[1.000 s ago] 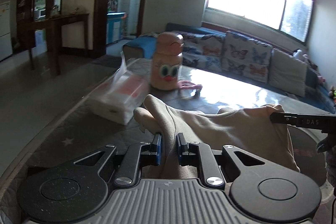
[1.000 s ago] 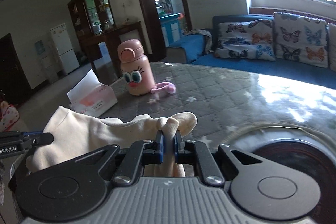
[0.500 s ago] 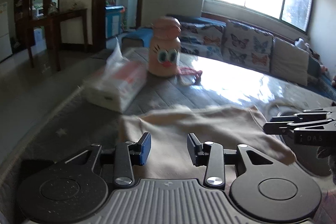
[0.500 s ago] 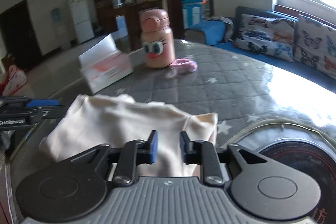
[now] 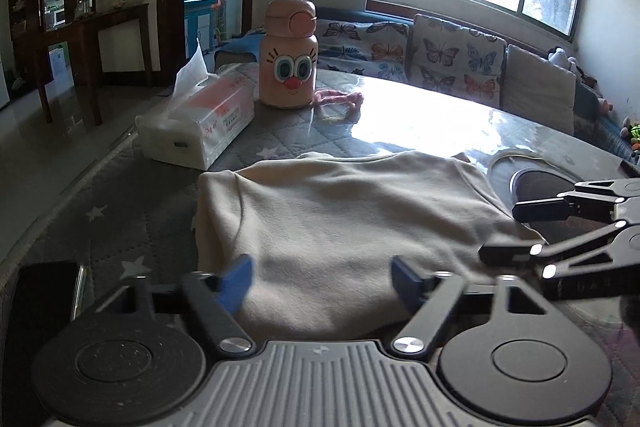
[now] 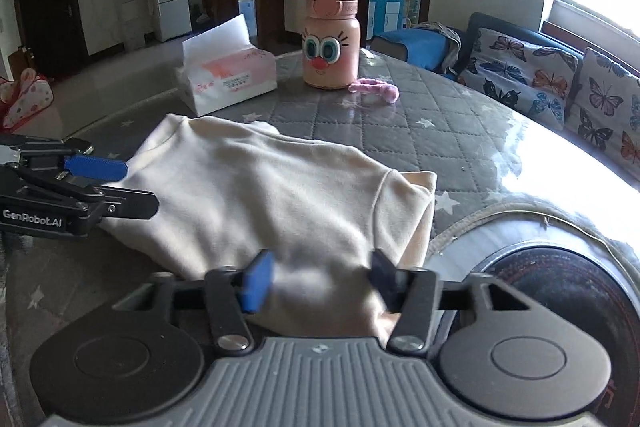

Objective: Fold clothes

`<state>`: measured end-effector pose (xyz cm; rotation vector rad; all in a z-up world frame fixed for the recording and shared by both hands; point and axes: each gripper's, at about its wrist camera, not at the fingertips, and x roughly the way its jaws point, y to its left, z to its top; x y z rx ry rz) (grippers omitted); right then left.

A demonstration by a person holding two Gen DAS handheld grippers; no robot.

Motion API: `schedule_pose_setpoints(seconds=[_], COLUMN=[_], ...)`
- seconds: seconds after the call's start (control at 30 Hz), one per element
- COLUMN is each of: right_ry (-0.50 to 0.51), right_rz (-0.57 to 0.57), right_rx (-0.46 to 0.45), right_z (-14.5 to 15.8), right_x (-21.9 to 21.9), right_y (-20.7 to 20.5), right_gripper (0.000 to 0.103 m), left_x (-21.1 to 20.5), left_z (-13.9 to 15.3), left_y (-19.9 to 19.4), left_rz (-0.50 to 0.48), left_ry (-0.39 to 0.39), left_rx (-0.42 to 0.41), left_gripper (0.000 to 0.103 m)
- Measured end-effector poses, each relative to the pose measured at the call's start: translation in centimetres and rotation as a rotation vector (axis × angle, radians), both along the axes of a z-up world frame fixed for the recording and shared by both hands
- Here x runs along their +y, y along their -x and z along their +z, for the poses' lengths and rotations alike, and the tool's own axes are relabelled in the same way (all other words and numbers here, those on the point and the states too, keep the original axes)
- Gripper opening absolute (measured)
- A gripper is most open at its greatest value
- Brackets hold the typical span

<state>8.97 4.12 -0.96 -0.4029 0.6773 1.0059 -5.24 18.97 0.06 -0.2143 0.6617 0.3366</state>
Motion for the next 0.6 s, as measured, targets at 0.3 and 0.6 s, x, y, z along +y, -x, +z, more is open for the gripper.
schedule_pose_setpoints(seconds=[0.3,0.6], right_ry=[-0.009,-0.025], right_rz=[-0.022,-0.041], right_rx=[0.013,0.019], right_z=[-0.4,-0.5], right_x=[-1.4,-2.7], right_y=[1.4,2.5], right_gripper=[0.089,0.099], left_x=[-1.5,-2.8], left_z=[-0.2,-0.2], left_y=[1.4,2.6], left_rz=[0.002,-0.012], left_ry=[-0.015,-0.018], left_rx=[0.009,0.001], left_gripper=[0.103,0.103])
